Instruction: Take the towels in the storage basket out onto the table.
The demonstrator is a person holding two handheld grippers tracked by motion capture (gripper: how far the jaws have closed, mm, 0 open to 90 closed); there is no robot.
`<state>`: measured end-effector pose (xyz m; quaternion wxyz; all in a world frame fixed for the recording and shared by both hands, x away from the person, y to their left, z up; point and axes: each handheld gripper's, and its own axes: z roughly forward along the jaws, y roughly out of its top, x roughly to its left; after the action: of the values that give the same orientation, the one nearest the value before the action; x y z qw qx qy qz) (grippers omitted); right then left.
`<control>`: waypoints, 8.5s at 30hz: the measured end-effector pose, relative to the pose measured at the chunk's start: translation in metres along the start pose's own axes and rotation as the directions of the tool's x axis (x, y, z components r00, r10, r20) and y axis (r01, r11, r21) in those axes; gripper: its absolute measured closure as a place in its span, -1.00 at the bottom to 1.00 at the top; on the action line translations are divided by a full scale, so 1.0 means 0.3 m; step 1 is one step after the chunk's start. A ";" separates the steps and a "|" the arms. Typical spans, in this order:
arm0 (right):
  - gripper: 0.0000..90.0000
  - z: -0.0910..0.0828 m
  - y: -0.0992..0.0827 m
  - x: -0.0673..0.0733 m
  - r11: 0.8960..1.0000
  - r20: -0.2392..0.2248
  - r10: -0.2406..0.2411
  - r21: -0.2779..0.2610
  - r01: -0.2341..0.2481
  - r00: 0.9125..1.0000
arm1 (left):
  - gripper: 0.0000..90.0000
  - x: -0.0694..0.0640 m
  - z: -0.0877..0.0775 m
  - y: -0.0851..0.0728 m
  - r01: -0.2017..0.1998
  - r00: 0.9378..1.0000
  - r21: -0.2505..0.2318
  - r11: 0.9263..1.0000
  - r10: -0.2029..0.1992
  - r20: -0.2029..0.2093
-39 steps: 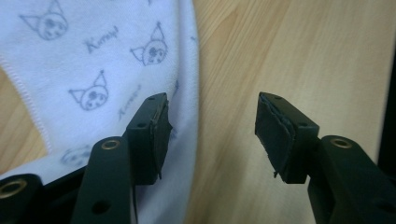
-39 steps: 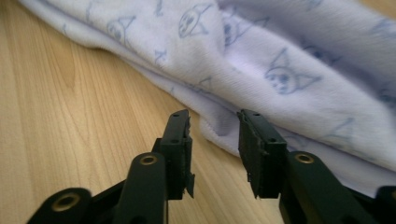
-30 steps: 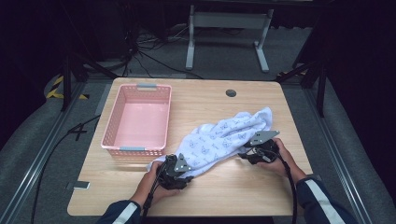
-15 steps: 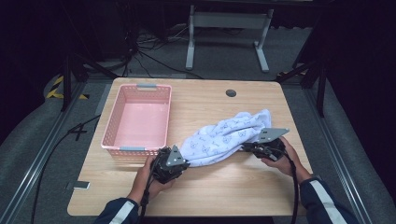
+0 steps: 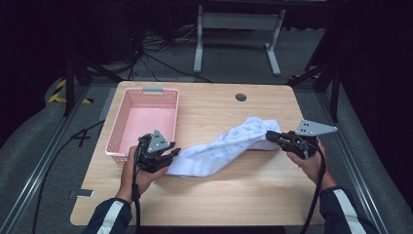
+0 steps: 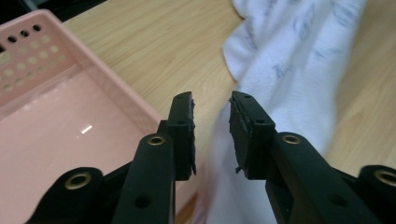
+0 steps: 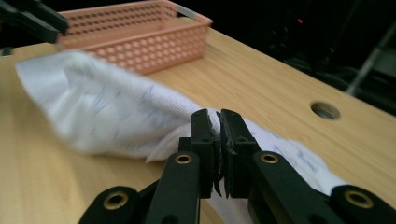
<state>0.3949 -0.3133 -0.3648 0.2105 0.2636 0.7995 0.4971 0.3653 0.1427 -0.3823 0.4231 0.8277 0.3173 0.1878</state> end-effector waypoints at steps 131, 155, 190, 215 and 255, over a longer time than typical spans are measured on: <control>0.38 -0.133 -0.320 0.037 0.901 -0.076 0.095 0.431 -0.053 0.993 | 0.94 -0.299 0.258 0.042 -0.315 0.907 0.105 0.943 0.267 0.325; 0.27 0.382 -0.137 -0.288 0.850 0.213 0.162 0.465 -0.246 0.963 | 0.89 -0.287 0.302 -0.023 -0.277 0.906 0.148 0.949 0.207 0.369; 0.08 0.189 -0.214 -0.366 0.863 0.412 0.182 0.368 -0.346 0.893 | -0.13 -0.126 0.619 0.236 0.037 0.981 0.234 0.971 -0.081 0.179; 0.91 -0.003 -0.094 -0.261 0.984 0.153 0.149 0.074 -0.161 0.977 | 0.86 -0.167 0.467 0.251 -0.138 0.981 0.065 0.988 0.146 -0.130; 0.91 -0.157 -0.358 0.008 0.894 -0.051 0.038 0.447 -0.012 0.998 | -0.04 -0.207 0.599 0.193 -0.175 0.916 0.331 0.927 0.030 0.399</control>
<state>0.3421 -0.3833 -0.4426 0.1147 0.3006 0.8945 0.3103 0.4453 -0.0299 -0.4400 0.3081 0.9273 0.2119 -0.0185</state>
